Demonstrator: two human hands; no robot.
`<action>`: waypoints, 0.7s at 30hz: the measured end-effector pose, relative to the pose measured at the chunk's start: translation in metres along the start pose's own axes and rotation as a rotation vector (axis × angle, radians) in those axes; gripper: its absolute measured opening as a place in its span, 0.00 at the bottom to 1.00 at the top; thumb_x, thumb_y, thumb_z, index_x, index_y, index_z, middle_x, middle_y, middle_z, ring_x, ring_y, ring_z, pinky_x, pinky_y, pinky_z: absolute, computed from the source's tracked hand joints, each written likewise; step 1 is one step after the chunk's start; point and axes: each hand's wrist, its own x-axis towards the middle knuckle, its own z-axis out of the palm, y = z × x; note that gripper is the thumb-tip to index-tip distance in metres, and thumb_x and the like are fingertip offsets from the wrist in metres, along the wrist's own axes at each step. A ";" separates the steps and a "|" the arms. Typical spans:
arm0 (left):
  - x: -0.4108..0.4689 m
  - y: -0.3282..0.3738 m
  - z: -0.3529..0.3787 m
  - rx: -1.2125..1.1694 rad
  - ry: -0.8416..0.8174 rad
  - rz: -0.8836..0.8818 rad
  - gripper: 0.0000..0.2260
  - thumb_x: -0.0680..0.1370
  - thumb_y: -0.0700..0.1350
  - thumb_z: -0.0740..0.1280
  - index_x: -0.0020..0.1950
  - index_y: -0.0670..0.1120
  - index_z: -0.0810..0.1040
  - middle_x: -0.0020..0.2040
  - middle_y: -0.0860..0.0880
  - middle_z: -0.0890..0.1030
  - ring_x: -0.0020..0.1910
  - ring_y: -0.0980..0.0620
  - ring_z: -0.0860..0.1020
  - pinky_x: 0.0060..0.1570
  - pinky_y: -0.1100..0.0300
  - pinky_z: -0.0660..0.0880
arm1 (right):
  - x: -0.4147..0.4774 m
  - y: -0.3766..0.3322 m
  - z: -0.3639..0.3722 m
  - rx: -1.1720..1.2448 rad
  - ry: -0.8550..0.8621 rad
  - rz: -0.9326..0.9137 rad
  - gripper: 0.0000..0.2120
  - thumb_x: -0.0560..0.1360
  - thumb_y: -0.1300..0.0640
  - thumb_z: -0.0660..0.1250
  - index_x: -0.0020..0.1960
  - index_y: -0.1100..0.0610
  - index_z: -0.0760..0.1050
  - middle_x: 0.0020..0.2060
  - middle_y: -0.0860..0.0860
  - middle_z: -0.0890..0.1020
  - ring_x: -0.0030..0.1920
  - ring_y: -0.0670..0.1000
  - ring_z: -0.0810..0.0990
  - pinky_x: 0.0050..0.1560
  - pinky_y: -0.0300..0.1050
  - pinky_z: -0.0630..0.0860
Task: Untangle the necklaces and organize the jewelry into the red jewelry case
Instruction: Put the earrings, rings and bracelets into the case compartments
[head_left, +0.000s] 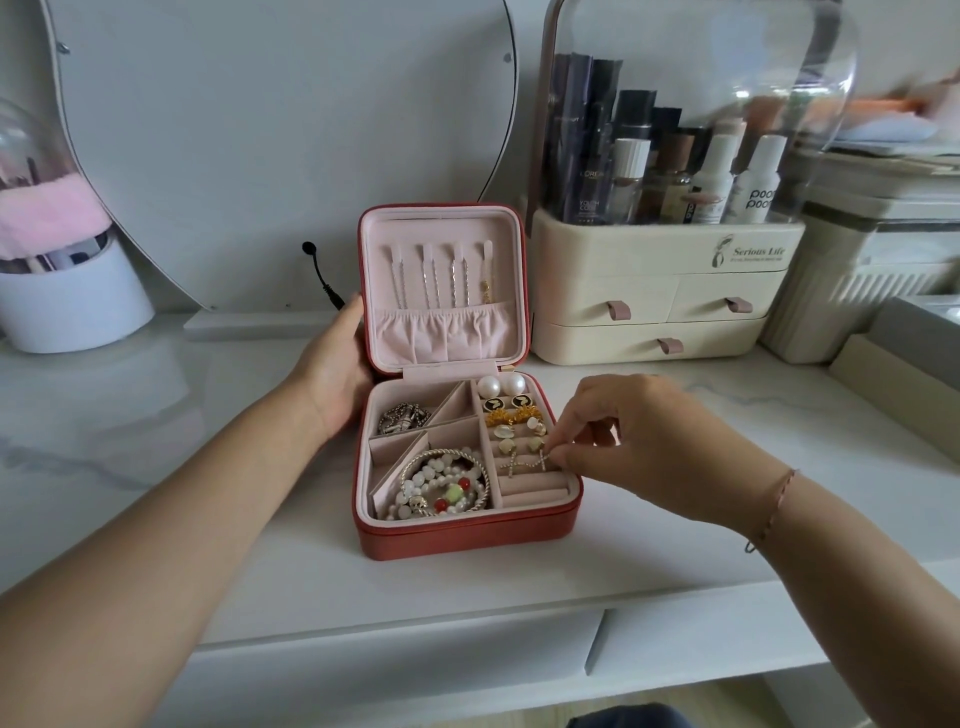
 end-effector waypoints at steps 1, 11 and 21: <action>0.000 0.000 0.000 -0.001 -0.003 -0.005 0.17 0.81 0.54 0.59 0.64 0.48 0.78 0.52 0.48 0.85 0.45 0.53 0.84 0.37 0.63 0.80 | 0.000 -0.001 0.001 0.011 0.006 0.016 0.01 0.70 0.53 0.73 0.39 0.49 0.83 0.35 0.45 0.79 0.36 0.44 0.74 0.38 0.37 0.70; -0.002 0.001 0.001 -0.016 -0.010 -0.020 0.16 0.81 0.54 0.58 0.60 0.49 0.79 0.51 0.49 0.85 0.46 0.53 0.84 0.39 0.62 0.81 | -0.001 -0.010 0.005 0.139 -0.001 0.199 0.04 0.69 0.58 0.72 0.37 0.51 0.81 0.29 0.49 0.80 0.25 0.43 0.72 0.26 0.33 0.69; -0.002 0.002 0.001 -0.006 -0.015 -0.017 0.18 0.81 0.56 0.58 0.63 0.48 0.78 0.55 0.48 0.84 0.48 0.52 0.84 0.40 0.62 0.80 | -0.015 -0.022 0.012 -0.060 0.114 0.174 0.03 0.71 0.56 0.69 0.41 0.50 0.81 0.31 0.45 0.74 0.32 0.44 0.71 0.35 0.34 0.68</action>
